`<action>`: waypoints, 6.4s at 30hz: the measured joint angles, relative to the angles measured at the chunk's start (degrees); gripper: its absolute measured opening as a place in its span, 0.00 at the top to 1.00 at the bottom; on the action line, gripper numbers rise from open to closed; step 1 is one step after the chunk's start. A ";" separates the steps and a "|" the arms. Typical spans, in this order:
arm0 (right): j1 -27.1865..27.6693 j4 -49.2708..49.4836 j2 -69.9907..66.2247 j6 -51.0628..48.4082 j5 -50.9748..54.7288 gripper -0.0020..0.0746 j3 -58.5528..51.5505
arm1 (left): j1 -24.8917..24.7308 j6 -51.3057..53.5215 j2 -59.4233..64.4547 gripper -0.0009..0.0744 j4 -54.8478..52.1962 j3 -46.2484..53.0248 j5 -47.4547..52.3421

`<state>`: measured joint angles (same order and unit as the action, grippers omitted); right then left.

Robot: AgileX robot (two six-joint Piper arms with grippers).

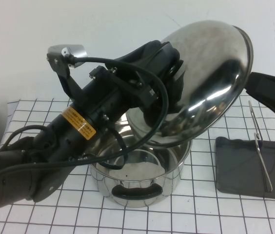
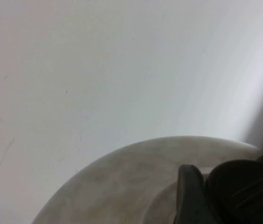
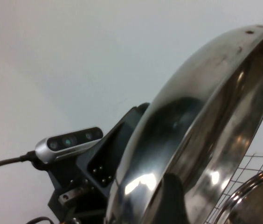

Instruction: Put pot lid on rack

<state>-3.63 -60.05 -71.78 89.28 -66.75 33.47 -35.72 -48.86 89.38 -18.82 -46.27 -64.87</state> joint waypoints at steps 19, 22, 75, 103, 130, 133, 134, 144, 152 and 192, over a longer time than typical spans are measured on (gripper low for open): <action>0.00 -0.22 0.00 1.36 -0.02 0.31 0.33 | 0.00 6.58 0.00 0.55 3.97 0.00 0.12; 0.00 -0.22 0.00 1.36 -0.02 0.31 0.33 | 0.00 6.47 0.00 0.55 0.59 0.00 0.12; -0.18 -37.18 15.81 4.55 33.65 0.84 7.03 | 21.17 -17.98 -0.42 0.98 -37.54 -0.14 -1.02; -0.18 -23.22 -3.86 -5.83 33.20 0.63 7.20 | 21.29 -18.76 -0.54 0.99 -46.75 -0.14 -1.27; 11.63 -41.47 22.05 10.77 25.52 0.58 7.29 | 24.18 -22.68 -15.27 0.99 -67.16 0.88 22.09; 11.65 -41.58 27.86 10.03 26.02 0.80 7.29 | 24.06 -26.95 -23.16 0.99 -71.73 4.91 28.37; 11.65 -41.69 30.11 9.90 26.75 0.85 7.29 | 24.06 -27.95 -26.11 0.99 -72.35 6.86 30.42; 11.76 -41.47 50.04 4.09 30.95 0.97 0.95 | 24.06 -40.06 -58.82 0.99 -73.34 28.10 46.53; 11.76 -41.68 56.17 2.68 30.57 0.98 -10.43 | 24.06 -47.52 -79.98 0.99 -73.73 36.36 54.07; 11.76 -41.46 56.55 -3.01 43.71 0.98 -15.80 | 24.06 -49.08 -85.76 0.99 -82.38 42.54 16.76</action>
<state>8.13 -101.51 -15.23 86.27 -23.04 17.67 -11.66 -97.94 3.62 -101.20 -3.73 -48.11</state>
